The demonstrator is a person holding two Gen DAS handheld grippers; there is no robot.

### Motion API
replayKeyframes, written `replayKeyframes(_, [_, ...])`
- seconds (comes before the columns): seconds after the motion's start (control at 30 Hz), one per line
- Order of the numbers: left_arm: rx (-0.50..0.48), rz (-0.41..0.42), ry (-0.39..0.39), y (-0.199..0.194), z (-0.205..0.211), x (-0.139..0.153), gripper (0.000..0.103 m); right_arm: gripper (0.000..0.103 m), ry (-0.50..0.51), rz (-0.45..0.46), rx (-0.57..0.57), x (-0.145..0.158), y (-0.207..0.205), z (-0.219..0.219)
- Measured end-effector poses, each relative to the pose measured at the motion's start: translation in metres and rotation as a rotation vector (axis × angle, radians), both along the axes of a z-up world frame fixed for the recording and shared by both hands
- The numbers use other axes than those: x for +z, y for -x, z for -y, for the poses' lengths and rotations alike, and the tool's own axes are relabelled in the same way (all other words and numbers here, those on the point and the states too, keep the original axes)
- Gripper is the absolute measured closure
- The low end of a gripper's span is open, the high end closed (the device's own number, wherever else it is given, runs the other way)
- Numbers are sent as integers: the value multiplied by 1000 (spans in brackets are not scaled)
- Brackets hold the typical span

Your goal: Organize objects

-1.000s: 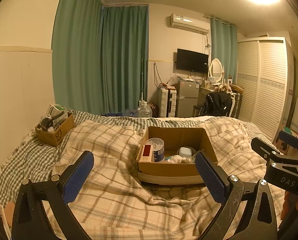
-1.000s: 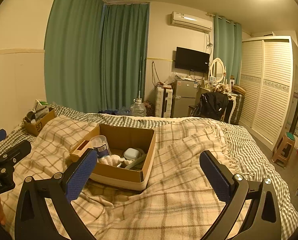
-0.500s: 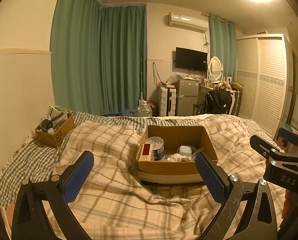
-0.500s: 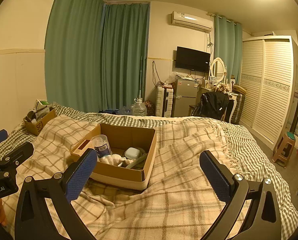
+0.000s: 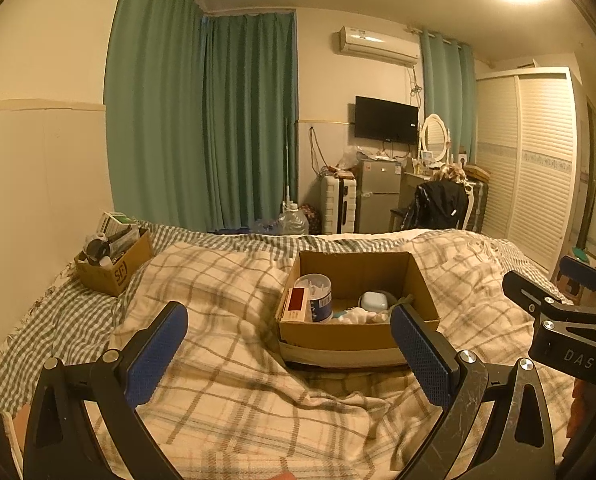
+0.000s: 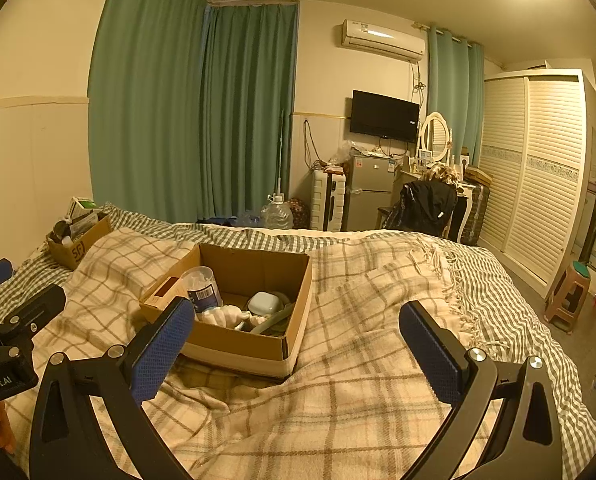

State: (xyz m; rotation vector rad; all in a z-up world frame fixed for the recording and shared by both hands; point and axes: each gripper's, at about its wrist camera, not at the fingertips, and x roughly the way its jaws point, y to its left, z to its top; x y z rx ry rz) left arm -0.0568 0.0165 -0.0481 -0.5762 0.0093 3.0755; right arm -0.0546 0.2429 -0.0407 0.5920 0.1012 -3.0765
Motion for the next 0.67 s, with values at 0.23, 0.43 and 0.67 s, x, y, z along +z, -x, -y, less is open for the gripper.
replayKeyframes(0.23, [-1,1,-1,0,1,1,0,0,0,1,0,0,0,0])
replayKeyframes(0.43, [-2,2,3,-1,0,1,0,0,0,2,0,0,0,0])
replayKeyframes(0.67, [3,10,-4,-1,1,0,0,0,2,4,1,-2,0,1])
